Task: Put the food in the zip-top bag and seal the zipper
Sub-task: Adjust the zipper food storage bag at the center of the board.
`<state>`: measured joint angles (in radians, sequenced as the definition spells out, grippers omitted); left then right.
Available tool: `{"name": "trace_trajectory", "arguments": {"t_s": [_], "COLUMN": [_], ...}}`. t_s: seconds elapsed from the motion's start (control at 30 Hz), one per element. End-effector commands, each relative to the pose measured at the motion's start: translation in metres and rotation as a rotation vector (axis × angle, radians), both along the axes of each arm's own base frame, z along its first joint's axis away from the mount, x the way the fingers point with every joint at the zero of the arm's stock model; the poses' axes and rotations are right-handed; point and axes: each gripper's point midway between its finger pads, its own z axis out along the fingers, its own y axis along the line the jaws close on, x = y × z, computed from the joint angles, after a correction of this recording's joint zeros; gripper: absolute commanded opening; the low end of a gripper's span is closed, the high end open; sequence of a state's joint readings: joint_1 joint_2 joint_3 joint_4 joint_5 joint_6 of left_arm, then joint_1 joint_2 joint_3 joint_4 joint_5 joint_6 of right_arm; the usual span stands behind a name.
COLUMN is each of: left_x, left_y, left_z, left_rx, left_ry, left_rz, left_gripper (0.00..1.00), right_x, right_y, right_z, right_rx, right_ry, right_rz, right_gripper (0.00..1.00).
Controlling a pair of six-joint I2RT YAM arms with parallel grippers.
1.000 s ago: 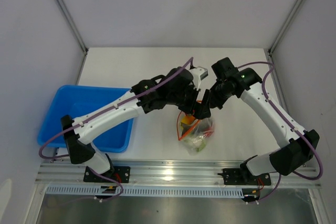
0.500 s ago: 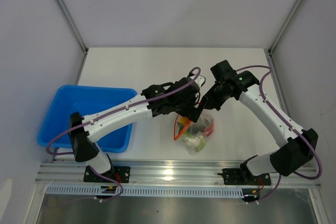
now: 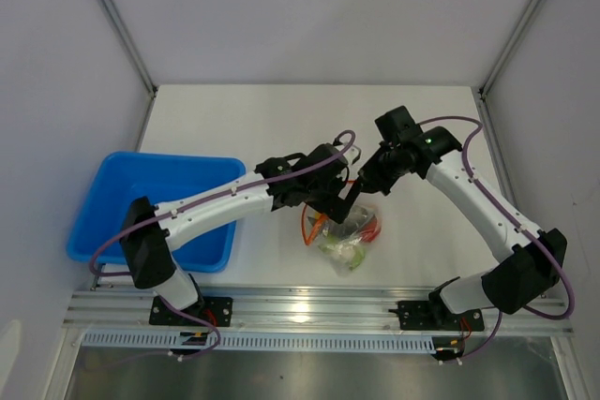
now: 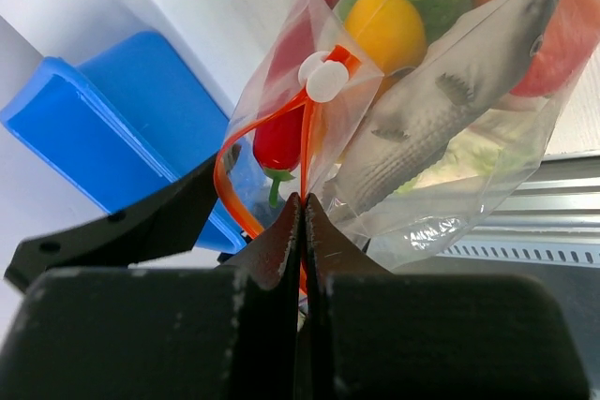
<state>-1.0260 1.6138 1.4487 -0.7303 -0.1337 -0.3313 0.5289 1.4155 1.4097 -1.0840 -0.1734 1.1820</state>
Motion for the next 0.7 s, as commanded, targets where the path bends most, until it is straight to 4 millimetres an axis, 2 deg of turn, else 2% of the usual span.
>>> {"name": "trace_trajectory", "arguments": {"t_s": [0.0, 0.17, 0.23, 0.27, 0.33, 0.37, 0.4, 0.47, 0.5, 0.57, 0.67], "left_x": [0.003, 0.002, -0.003, -0.004, -0.007, -0.008, -0.009, -0.01, -0.011, -0.011, -0.011], "left_y": [-0.001, -0.004, -0.009, -0.01, -0.014, -0.012, -0.013, -0.013, -0.011, -0.009, -0.007], "left_z": [0.012, 0.009, 0.008, 0.008, 0.008, 0.005, 0.005, 0.01, 0.005, 0.005, 0.007], "left_rx": [-0.097, -0.148, -0.18, -0.187, -0.214, -0.215, -0.226, -0.253, -0.251, -0.268, -0.285], "left_ry": [0.006, 0.047, 0.074, 0.081, 0.103, 0.113, 0.124, 0.126, 0.138, 0.147, 0.154], "left_rz": [-0.002, -0.012, -0.038, -0.042, -0.053, -0.052, -0.048, -0.052, -0.049, -0.049, -0.049], "left_gripper": [0.99, 0.99, 0.91, 0.8, 0.7, 0.6, 0.55, 0.5, 0.45, 0.41, 0.37], "right_x": [-0.001, 0.001, 0.003, 0.004, 0.004, 0.005, 0.006, 0.006, 0.009, 0.015, 0.021], "right_y": [0.006, 0.01, 0.012, 0.012, 0.011, 0.011, 0.011, 0.008, 0.007, 0.001, -0.007], "right_z": [0.003, 0.005, 0.006, 0.007, 0.005, 0.006, 0.005, 0.004, 0.009, 0.017, 0.023], "right_rx": [0.02, 0.036, 0.041, 0.041, 0.031, 0.031, 0.024, 0.0, -0.004, -0.037, -0.076], "right_ry": [-0.01, -0.024, -0.039, -0.046, -0.053, -0.058, -0.06, -0.074, -0.095, -0.139, -0.175], "right_rz": [0.029, 0.055, 0.076, 0.081, 0.111, 0.122, 0.133, 0.173, 0.182, 0.204, 0.234], "right_gripper": [0.0, 0.0, 0.0, 0.0, 0.07, 0.1, 0.18, 0.24, 0.31, 0.38, 0.42]}}
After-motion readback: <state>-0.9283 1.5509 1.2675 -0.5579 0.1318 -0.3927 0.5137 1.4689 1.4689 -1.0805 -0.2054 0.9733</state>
